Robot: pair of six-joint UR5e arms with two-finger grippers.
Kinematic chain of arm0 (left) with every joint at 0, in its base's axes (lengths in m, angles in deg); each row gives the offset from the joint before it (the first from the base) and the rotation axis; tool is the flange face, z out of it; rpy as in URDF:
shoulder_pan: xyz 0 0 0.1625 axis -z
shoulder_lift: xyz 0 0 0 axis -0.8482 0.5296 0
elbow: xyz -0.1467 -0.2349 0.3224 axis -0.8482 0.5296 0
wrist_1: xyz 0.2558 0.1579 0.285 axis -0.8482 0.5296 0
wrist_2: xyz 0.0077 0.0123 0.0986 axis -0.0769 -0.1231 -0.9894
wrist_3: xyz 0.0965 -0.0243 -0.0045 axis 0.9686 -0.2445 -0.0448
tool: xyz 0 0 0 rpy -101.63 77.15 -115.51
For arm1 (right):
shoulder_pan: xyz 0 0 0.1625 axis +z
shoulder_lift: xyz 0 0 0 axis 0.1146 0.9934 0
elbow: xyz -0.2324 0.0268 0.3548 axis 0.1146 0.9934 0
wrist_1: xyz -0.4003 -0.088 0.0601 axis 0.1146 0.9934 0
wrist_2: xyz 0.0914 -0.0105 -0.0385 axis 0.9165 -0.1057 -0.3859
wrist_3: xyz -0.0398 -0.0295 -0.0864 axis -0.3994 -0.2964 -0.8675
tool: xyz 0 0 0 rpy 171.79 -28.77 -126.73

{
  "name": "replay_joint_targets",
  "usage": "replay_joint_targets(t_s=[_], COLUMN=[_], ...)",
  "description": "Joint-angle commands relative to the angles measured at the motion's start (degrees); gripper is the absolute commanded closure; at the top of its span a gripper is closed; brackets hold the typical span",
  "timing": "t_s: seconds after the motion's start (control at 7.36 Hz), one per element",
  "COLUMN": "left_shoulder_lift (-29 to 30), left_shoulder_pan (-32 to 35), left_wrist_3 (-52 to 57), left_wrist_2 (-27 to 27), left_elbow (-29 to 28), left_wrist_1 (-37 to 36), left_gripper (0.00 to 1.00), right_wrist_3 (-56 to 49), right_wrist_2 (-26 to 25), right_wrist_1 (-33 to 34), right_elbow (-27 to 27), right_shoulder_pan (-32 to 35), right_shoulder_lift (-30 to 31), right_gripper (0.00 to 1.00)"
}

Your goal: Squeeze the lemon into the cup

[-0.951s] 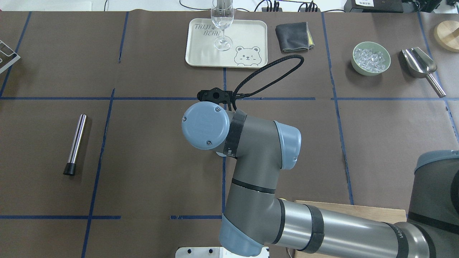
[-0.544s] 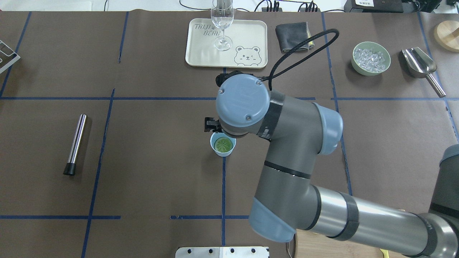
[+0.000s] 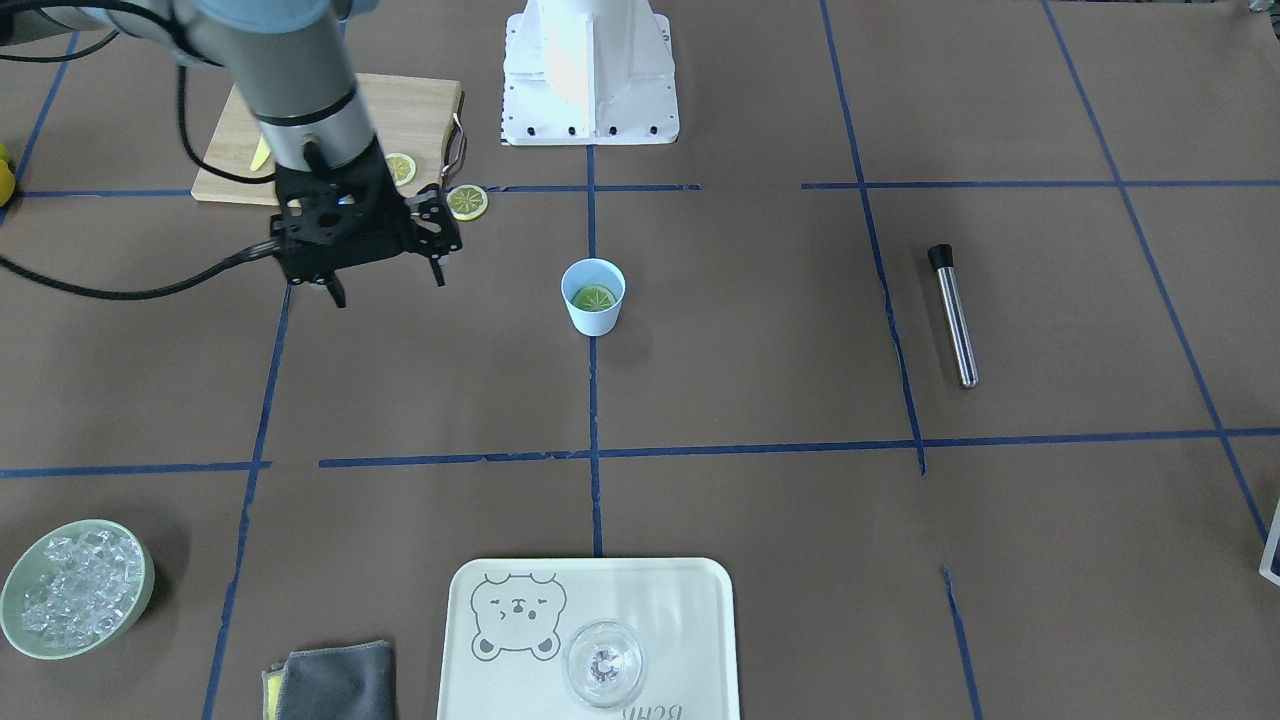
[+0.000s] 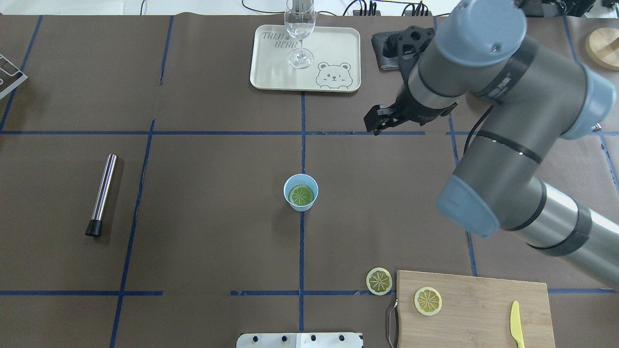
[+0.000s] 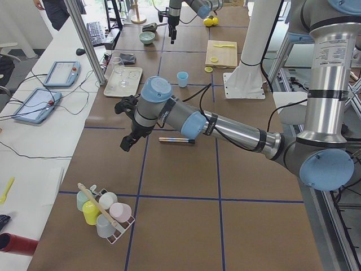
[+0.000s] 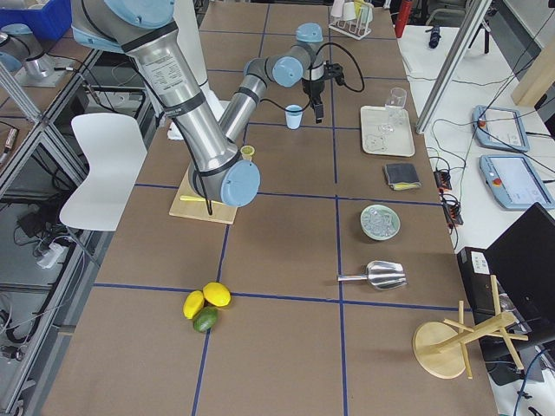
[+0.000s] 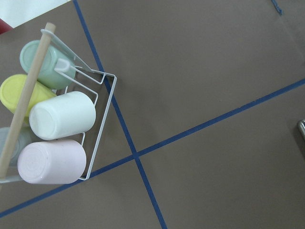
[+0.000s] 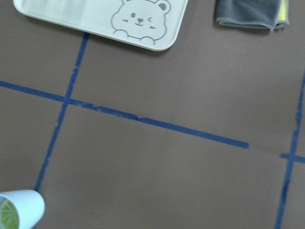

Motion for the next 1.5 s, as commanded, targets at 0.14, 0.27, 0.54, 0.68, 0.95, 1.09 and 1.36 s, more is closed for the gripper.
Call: replay_joint_targets(t_s=[0.14,0.27,0.54,0.68,0.95,1.09,1.36], left_shoulder_lift=[1.62,-0.2,-0.83,-1.88,-2.33,-2.77,-2.42], left_shoulder_pan=[-1.07,-4.3,-13.17,-17.3,-26.0,-31.0,-41.2], left_wrist_3=[-15.54,-16.98,-30.97,-35.23,-49.96,-56.56,-65.48], left_wrist_2=[4.52,7.66,4.31,-2.87,-12.31,-17.39,-25.68], left_elbow=[-2.14,-2.49,-1.97,-1.88,-1.88,-2.14,-4.23], left_wrist_1=[11.9,19.86,20.38,20.3,20.47,20.47,20.73], left_gripper=[0.0,0.0,0.0,0.0,0.12,0.3,0.34], right_wrist_3=[-21.09,-26.81,-33.27,-33.45,-33.63,-33.63,-33.63], right_wrist_2=[11.32,11.24,12.46,13.6,13.88,13.79,13.79], right_wrist_1=[-0.65,-1.35,-2.77,-2.77,-2.77,-2.85,-2.86], right_elbow=[-1.33,-1.26,-1.43,-1.52,-2.48,-2.84,-3.19], right_shoulder_pan=[17.12,20.12,26.45,28.66,29.47,29.56,29.82], right_shoulder_lift=[16.27,23.39,31.95,33.81,35.58,35.85,36.47], right_gripper=[0.0,0.0,0.0,0.0,0.0,0.0,0.0])
